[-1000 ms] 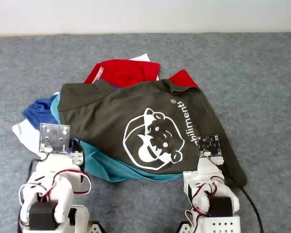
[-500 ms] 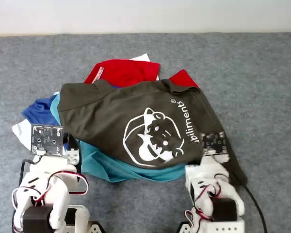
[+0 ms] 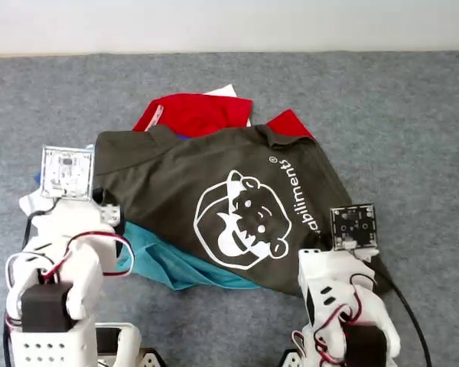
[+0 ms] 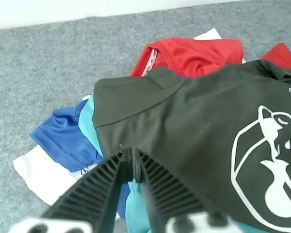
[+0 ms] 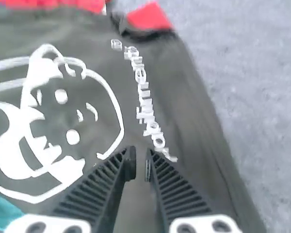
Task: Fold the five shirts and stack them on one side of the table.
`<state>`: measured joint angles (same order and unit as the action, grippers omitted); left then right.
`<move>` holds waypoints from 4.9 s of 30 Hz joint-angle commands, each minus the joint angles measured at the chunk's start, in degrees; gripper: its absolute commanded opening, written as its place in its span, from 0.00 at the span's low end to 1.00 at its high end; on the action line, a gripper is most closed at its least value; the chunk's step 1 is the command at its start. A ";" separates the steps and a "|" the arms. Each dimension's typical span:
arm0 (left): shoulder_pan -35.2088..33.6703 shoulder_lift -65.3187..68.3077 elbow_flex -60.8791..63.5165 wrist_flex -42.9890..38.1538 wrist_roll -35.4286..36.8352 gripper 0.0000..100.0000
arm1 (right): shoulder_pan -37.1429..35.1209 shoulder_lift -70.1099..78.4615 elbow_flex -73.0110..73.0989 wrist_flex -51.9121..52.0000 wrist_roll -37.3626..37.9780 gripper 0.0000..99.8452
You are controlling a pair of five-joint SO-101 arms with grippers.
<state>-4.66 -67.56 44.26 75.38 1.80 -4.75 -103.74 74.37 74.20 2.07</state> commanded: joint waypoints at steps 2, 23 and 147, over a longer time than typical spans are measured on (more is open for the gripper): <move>0.35 2.02 -2.95 -0.26 0.53 0.03 | 0.04 -0.13 -6.07 0.13 0.62 0.06; 0.35 4.04 -2.95 -0.26 0.53 0.03 | 0.04 13.85 -25.41 0.04 4.31 0.06; -63.74 88.18 -92.79 25.05 -31.74 0.01 | 16.40 69.41 -59.60 27.74 12.48 0.30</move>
<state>-66.46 25.10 -42.95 99.38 -29.76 12.75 -34.29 17.67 100.31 13.93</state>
